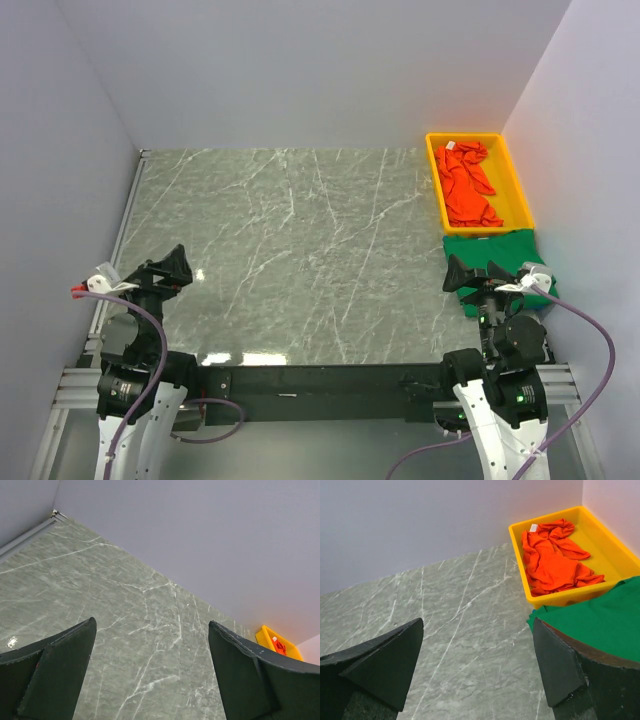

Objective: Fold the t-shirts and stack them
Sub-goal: Move the right arm to the basket

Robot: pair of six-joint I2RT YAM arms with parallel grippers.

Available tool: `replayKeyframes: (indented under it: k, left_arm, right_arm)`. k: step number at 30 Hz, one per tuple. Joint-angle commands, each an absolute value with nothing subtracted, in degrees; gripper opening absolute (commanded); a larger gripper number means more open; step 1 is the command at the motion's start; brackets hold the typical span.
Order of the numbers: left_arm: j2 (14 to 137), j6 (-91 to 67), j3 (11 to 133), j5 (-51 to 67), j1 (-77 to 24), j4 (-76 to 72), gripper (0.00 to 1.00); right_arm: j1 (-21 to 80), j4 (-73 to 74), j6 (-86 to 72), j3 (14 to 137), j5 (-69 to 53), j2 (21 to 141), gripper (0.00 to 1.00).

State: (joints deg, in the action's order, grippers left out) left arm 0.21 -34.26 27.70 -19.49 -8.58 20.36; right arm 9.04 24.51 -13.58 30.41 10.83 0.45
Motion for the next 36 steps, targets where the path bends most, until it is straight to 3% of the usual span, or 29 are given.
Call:
replayKeyframes:
  k: [1, 9, 15, 20, 26, 36]
  left_arm:
    - [-0.61, -33.23, 29.36, -17.23, -8.17, 18.02, 0.99]
    - [-3.69, -33.66, 27.16, -11.69, -8.35, 19.25, 0.99]
    - [-7.82, -34.45, 26.19, -13.01, -9.66, 20.03, 0.99]
    - [-9.67, -34.19, 26.90, -13.62, -11.59, 21.27, 0.99]
    - [-9.58, -34.72, 26.98, -14.68, -12.83, 22.15, 0.99]
    - [-9.58, -34.37, 26.72, -14.15, -13.27, 21.97, 0.99]
  right_arm:
    - [9.49, 23.03, -13.01, 31.11, 10.81, -7.21, 0.96]
    - [9.49, 22.15, -13.01, 32.08, 9.41, -4.23, 0.96]
    - [9.49, 18.91, -18.26, 37.26, 7.57, 10.17, 0.96]
    - [9.40, 17.31, -21.09, 45.42, 6.15, 29.41, 0.96]
    - [8.01, 15.56, -23.90, 54.75, 16.51, 51.39, 0.96]
    - [-6.31, 14.59, -28.83, 69.23, 14.06, 87.69, 0.82]
